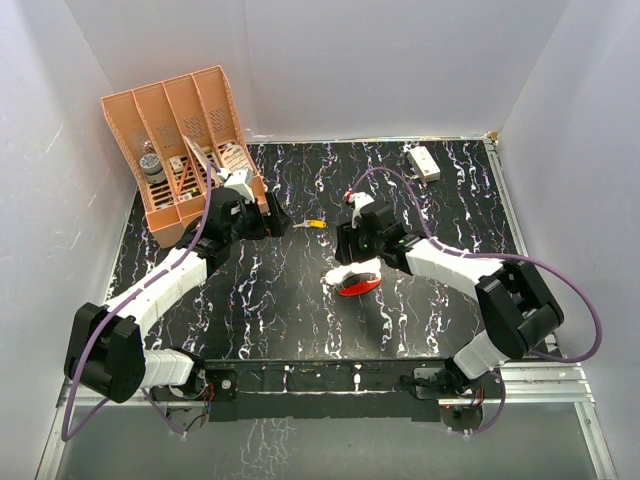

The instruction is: Put the keys on the keyring

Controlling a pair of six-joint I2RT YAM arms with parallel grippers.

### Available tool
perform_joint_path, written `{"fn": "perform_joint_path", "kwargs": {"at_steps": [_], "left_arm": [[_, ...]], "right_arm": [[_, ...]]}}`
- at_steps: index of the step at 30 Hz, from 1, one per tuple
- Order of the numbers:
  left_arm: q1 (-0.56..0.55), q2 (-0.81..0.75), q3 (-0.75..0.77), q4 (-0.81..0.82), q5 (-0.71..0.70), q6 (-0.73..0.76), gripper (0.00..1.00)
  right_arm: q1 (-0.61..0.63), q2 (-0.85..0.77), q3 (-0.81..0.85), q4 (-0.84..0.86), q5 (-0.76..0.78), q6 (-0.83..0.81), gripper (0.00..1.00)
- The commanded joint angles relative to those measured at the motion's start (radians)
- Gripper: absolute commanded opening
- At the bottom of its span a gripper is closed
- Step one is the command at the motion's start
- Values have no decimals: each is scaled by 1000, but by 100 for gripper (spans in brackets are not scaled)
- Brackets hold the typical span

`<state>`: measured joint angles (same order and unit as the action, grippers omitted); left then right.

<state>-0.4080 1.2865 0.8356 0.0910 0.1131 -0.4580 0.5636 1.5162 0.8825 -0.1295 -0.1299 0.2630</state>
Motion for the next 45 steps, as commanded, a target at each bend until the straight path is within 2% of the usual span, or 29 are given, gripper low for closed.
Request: {"fn": "perform_joint_path", "kwargs": {"at_steps": [1,10,14,19,25,32,45], "left_arm": [[0,-30,13,-27,-25,16,99],[0,-6,15,-15,-13,13,99],[0,-6,8,-7,-11,15,99],[0,-8,5,-7,-18,19,99],[0,-13,-9,6,-6,2,99],[0,-31,-22,3,-24,0,96],[0,-14,-19,10,-12,-4,95]], "right_arm": [[66,6,33,55,-17,-9,50],[155,82,85,21,30,7,45],[171,104,105,-13,155,30,43],[171,110,123,-52,223,54,42],[163,24,75,-18,352,64,43],[129,32,101,-45,301,51,40],[33,14,27,-51,228,29,42]]}}
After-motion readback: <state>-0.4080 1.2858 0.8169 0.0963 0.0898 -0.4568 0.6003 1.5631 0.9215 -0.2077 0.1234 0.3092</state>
